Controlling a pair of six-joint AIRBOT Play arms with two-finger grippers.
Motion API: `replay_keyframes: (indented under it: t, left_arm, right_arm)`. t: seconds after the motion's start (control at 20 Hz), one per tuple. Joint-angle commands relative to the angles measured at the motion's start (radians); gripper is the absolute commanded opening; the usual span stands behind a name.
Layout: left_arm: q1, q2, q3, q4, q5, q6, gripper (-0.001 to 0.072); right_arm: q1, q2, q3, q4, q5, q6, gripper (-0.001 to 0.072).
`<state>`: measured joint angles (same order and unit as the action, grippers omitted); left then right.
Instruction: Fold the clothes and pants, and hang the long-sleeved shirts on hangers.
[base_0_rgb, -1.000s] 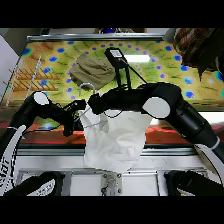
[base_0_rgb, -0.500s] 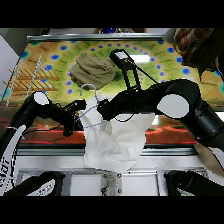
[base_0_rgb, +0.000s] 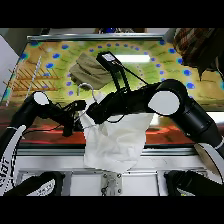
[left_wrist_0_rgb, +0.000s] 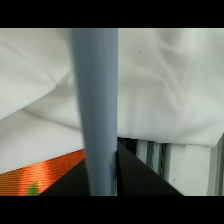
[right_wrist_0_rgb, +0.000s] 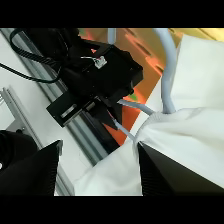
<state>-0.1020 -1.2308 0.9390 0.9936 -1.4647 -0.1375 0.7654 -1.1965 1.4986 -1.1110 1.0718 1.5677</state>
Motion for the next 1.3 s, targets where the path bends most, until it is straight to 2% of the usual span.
replay_keyframes:
  t: [0.0,0.1,0.25,0.5,0.6,0.95,1.25]
  left_arm:
    - [0.000,0.001,0.001,-0.001,-0.001,-0.001,0.0023]
    - [0.000,0.001,0.001,-0.001,-0.001,-0.001,0.0023]
    - [0.000,0.001,0.001,-0.001,-0.001,-0.001,0.0023]
    - [0.000,0.001,0.001,-0.001,-0.002,-0.001,0.0023]
    - [0.000,0.001,0.001,-0.002,-0.002,-0.001,0.0023]
    - [0.000,0.001,0.001,-0.002,-0.005,-0.001,0.0023]
    - [0.000,0.001,0.001,-0.002,-0.010,-0.001,0.0023]
  right_arm:
    - [0.002,0.004,0.063,-0.147,0.107,-0.031,0.0515]
    - [0.002,0.004,0.117,-0.222,0.204,-0.031,0.0515]
    - [0.002,0.004,0.171,-0.237,0.280,-0.026,0.0515]
    - [0.003,0.002,0.226,-0.266,0.283,-0.019,0.0515]
    - [0.008,-0.017,0.259,-0.232,0.291,-0.001,0.0515]
    - [0.154,-0.151,0.361,-0.202,0.293,-0.070,0.0515]
    - [0.195,-0.194,0.416,-0.159,0.216,-0.081,0.0517]
